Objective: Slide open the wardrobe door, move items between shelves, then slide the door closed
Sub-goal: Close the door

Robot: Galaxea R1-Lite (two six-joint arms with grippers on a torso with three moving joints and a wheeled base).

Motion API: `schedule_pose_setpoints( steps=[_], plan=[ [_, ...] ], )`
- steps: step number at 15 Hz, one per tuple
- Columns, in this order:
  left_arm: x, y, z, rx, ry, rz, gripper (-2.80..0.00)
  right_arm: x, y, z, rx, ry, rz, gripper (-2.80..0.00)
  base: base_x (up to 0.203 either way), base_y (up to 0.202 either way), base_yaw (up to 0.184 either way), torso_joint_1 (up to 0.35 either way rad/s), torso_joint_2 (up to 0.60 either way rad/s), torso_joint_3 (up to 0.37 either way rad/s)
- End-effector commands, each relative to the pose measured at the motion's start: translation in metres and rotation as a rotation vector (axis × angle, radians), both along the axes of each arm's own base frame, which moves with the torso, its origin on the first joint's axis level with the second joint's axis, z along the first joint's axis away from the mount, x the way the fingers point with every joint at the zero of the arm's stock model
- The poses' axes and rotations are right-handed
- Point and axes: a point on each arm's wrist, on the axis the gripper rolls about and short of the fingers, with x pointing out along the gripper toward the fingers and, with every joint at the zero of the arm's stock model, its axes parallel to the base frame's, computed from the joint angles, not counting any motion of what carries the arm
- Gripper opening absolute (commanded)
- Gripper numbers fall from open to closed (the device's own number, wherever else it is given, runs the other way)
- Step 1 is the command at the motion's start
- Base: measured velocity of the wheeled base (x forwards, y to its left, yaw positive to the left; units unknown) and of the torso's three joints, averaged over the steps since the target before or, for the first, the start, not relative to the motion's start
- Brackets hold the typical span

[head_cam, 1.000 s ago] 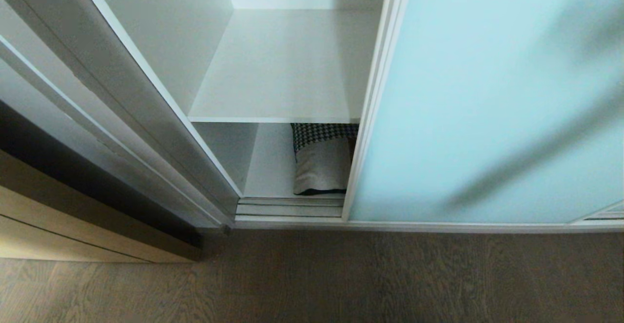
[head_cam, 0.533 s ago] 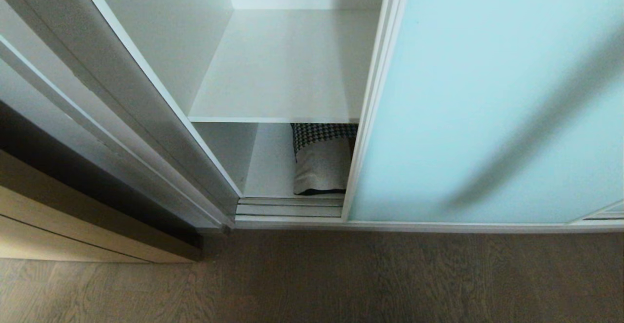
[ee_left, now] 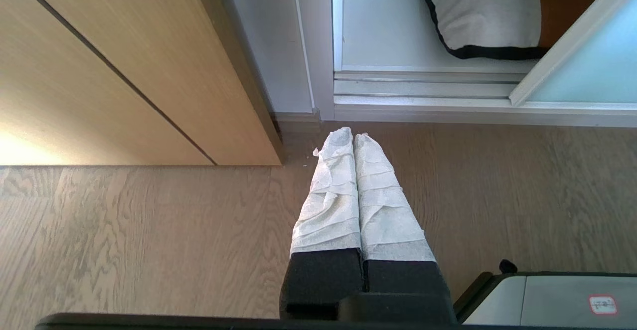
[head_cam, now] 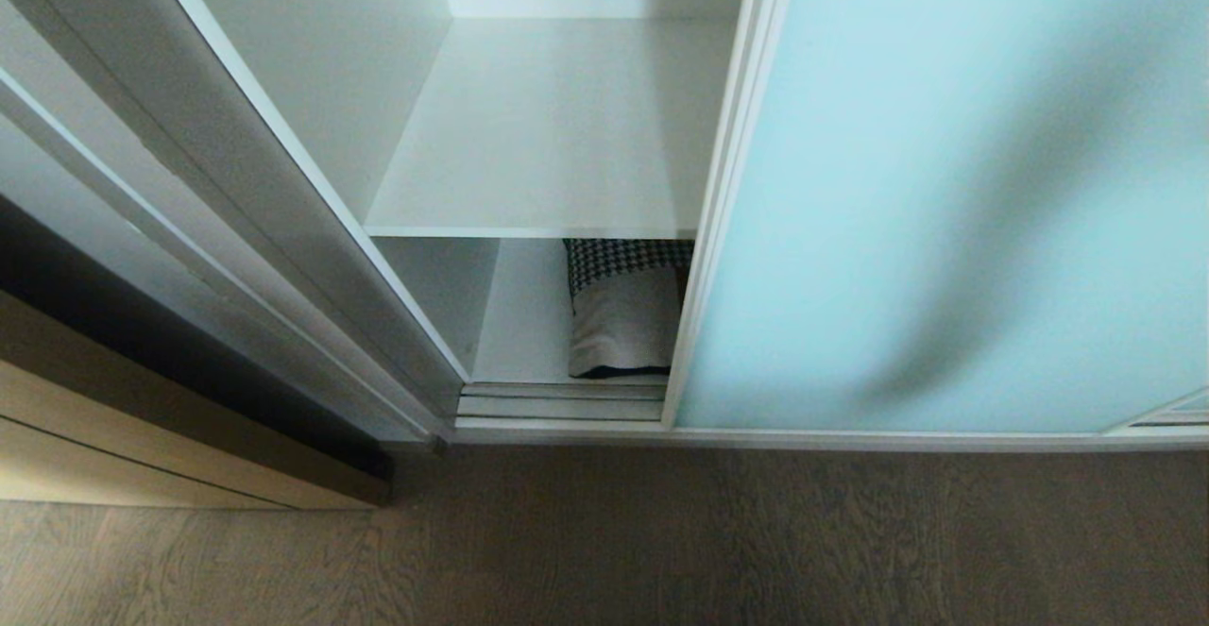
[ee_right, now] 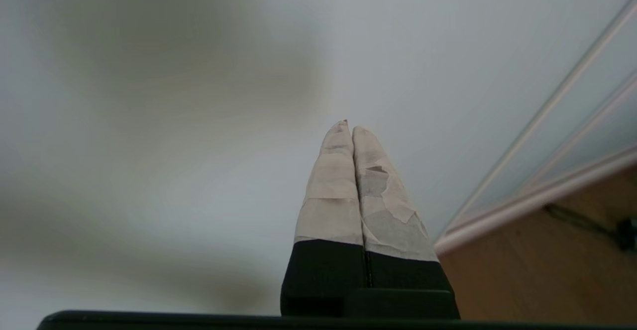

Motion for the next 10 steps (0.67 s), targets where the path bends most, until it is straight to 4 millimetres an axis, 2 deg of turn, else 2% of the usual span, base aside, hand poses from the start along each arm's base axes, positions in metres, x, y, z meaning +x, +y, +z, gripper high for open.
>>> schedule_pose_setpoints(
  steps=[1,4,10],
  plan=[
    [0.0,0.0,0.0,0.0,0.003,0.0,-2.8,0.024,-0.021,-0.004,0.045,0.046,-0.004,-2.8,0.0,0.0,0.0,0.0,0.0,0.0],
    [0.0,0.0,0.0,0.0,0.003,0.0,-2.8,0.04,-0.03,0.002,0.022,0.02,0.02,-2.8,0.0,0.0,0.0,0.0,0.0,0.0],
    [0.0,0.0,0.0,0.0,0.003,0.0,-2.8,0.052,-0.016,-0.002,0.024,0.029,0.147,-2.8,0.0,0.0,0.0,0.0,0.0,0.0]
  ],
)
